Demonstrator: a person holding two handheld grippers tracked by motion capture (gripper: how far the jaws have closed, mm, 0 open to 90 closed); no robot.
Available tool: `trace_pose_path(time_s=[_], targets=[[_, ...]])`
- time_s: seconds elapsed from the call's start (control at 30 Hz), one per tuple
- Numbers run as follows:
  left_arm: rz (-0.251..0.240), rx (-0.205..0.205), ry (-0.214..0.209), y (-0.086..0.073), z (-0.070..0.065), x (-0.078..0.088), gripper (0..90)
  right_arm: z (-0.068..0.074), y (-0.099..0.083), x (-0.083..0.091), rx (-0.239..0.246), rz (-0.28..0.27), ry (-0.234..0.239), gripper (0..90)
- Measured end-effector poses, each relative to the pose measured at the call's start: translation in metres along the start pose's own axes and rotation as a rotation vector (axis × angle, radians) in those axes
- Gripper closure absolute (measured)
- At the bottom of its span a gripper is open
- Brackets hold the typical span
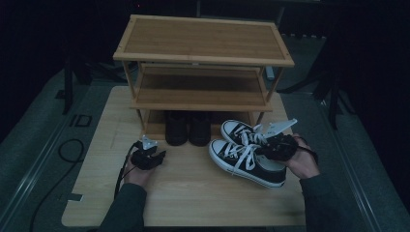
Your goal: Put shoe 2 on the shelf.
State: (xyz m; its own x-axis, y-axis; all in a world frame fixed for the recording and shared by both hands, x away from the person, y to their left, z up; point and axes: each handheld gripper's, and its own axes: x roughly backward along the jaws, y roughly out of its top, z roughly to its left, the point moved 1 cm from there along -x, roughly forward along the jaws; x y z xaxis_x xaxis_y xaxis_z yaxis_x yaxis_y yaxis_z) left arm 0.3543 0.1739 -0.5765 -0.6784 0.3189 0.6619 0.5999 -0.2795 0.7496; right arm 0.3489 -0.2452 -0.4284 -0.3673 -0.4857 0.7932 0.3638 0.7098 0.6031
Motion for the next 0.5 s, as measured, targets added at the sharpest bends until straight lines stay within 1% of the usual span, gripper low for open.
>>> trace_pose_path(time_s=[0.07,0.37,0.5], targets=[[0.000,0.000,0.000,0.000,0.000,0.000,56.1,0.001,0.002,0.001,0.013,-0.006,0.009,86.2],[0.000,-0.001,0.000,0.000,0.000,0.000,56.0,0.005,0.014,0.006,0.041,-0.022,0.027,86.2],[0.000,-0.001,0.000,0.000,0.000,0.000,56.1,0.008,0.019,0.009,0.072,-0.028,0.019,86.2]])
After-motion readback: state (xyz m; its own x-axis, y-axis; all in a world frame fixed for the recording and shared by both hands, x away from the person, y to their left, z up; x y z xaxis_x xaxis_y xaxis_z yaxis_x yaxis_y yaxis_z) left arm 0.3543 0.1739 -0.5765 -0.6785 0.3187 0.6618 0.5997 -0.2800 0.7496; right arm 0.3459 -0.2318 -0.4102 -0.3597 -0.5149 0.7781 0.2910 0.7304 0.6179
